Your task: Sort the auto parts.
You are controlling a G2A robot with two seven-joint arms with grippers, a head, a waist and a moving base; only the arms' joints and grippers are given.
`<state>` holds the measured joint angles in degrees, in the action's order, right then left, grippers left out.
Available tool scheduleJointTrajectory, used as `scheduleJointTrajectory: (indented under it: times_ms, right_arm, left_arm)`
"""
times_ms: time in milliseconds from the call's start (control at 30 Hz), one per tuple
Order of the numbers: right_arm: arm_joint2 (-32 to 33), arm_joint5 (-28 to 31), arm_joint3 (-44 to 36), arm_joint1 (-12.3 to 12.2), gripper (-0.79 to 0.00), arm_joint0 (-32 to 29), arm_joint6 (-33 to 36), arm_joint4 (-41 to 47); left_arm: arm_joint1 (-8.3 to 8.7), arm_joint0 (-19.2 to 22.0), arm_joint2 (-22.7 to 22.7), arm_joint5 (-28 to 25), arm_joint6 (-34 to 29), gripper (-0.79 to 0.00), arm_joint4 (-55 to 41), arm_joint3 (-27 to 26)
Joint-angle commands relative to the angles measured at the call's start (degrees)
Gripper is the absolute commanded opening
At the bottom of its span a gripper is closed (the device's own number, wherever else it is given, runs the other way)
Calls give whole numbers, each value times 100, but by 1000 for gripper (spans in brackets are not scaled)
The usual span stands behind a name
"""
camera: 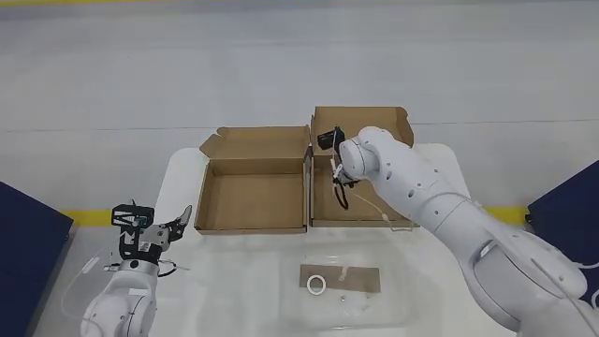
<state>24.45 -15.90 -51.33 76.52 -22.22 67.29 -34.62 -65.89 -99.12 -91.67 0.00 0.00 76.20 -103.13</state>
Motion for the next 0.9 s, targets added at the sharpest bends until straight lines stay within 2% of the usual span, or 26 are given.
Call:
scheduleJointTrajectory:
  times_ms: [0, 200, 767, 867]
  right_arm:
    - [5, -50, 239, 73, -785, 19, -29, 61]
    - [-4, 19, 930, 320, -785, 89, -98, 249]
    - [-4, 19, 930, 320, -785, 89, -98, 249]
    - [97, -98, 1078, 310, -785, -2, -358, 276]
  left_arm:
    - [0, 0, 0, 0, 0, 0, 0, 0]
    - [0, 0, 0, 0, 0, 0, 0, 0]
    - [0, 0, 0, 0, 0, 0, 0, 0]
    - [0, 0, 0, 0, 0, 0, 0, 0]
